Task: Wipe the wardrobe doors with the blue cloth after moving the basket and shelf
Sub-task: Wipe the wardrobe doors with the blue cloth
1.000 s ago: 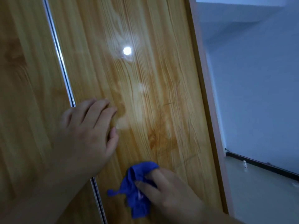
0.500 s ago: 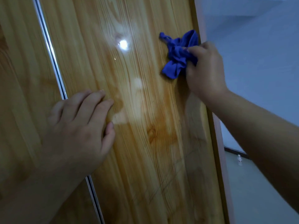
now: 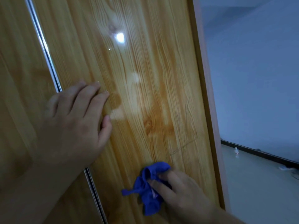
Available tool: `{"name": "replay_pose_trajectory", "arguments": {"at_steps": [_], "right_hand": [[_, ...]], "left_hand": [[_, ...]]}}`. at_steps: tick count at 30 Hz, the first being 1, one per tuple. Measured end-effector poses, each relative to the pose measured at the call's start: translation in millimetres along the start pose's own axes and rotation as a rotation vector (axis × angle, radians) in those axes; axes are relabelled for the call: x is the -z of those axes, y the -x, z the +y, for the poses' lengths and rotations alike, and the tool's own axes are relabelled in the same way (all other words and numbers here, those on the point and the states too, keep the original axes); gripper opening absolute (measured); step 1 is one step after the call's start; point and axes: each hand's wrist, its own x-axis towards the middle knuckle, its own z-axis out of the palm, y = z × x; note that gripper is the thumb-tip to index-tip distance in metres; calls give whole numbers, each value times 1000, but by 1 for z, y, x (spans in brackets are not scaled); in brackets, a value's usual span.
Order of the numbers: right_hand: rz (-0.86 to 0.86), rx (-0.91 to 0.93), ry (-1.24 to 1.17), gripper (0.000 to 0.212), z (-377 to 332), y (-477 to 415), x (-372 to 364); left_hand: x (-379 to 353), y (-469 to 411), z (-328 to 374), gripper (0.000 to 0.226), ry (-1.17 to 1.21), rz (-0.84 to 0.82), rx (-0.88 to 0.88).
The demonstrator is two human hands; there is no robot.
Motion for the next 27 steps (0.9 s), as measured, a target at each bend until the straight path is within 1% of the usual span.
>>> {"name": "replay_pose_trajectory", "arguments": {"at_steps": [1,2,3,5,6,7,9,12,14,16,19,21,24,27], "right_hand": [[-5,-3,22,28,6,-4,8],[-4,41,105,29,11,-13,19],[52,66,144,27,20,-21,28],[135,47,219,23,32,-45,54],[204,61,269,24,38,-62,70],[281,65,335,31,40,-81,85],[384,-14,366,36,49,-123,119],[555,-136,411,35,64,-171,152],[603,-166,461,35,70,-178,152],[650,-191,415,36,69,-167,137],[645,-239,316,34,70,-124,102],[584,-288,254,33,66,-80,71],[467,-362,166,37,50,-11,21],[344,-419,108,37,37,34,-8]], "left_hand": [[1,0,0,51,-3,-3,-1],[1,0,0,51,-4,-5,-1],[1,0,0,51,-3,-5,-1],[2,0,-1,51,0,-2,-2],[1,0,0,51,0,0,-4],[1,0,0,51,2,4,-2],[0,0,0,51,9,22,7],[-5,1,-2,52,32,38,6],[-12,3,-5,53,68,36,3],[-20,4,-10,55,102,29,5],[-29,5,-16,58,126,29,7],[-34,7,-19,59,127,43,10],[-37,6,-20,60,139,39,19],[-29,3,-15,57,143,19,30]]}}
